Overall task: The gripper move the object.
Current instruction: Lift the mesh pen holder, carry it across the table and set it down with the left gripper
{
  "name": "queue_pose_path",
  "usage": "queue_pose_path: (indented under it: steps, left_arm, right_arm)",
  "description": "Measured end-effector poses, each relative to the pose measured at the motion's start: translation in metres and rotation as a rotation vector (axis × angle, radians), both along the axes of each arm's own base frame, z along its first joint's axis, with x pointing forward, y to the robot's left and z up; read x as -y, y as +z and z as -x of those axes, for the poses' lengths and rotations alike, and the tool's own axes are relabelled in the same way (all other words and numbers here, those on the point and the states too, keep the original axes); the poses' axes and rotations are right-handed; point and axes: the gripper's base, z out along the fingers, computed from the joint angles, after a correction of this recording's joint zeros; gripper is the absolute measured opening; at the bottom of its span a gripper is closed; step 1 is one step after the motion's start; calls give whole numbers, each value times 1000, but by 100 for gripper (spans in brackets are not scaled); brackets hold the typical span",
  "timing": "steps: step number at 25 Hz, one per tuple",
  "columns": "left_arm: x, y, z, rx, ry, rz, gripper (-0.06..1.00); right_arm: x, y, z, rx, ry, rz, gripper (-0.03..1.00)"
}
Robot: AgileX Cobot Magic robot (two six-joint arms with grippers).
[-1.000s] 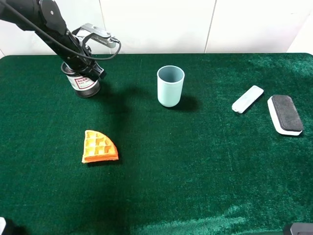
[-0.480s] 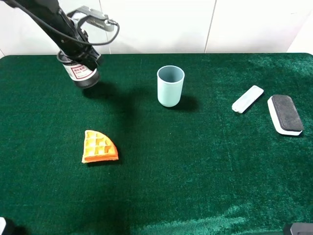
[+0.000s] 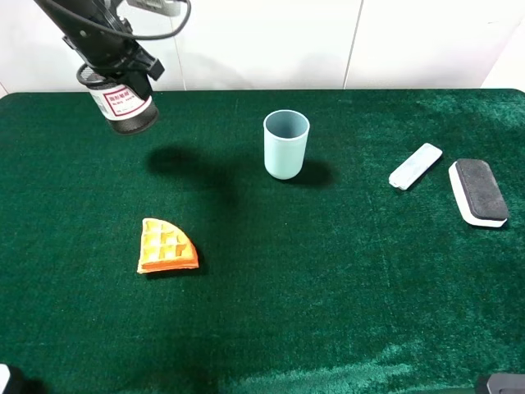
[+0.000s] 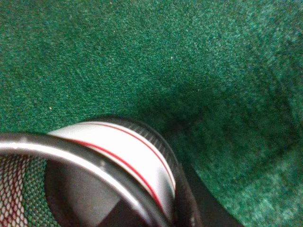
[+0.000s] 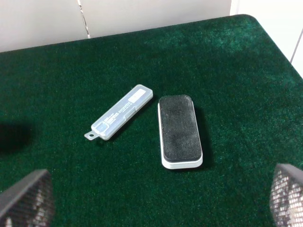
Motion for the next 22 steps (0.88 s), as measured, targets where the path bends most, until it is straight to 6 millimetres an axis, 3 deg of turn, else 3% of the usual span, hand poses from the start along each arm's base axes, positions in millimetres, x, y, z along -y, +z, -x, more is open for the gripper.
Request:
queue_pose_path:
  steps: [9, 15, 22]
  left_arm:
    - [26, 28, 9, 1, -25, -35, 11]
    - [59, 51, 15, 62, -88, -70, 11]
    - [94, 55, 32, 76, -126, -64, 11]
  right_arm:
    - [0, 0, 0, 0, 1, -2, 70]
    - [0, 0, 0, 0, 1, -2, 70]
    - [0, 0, 0, 0, 2, -2, 70]
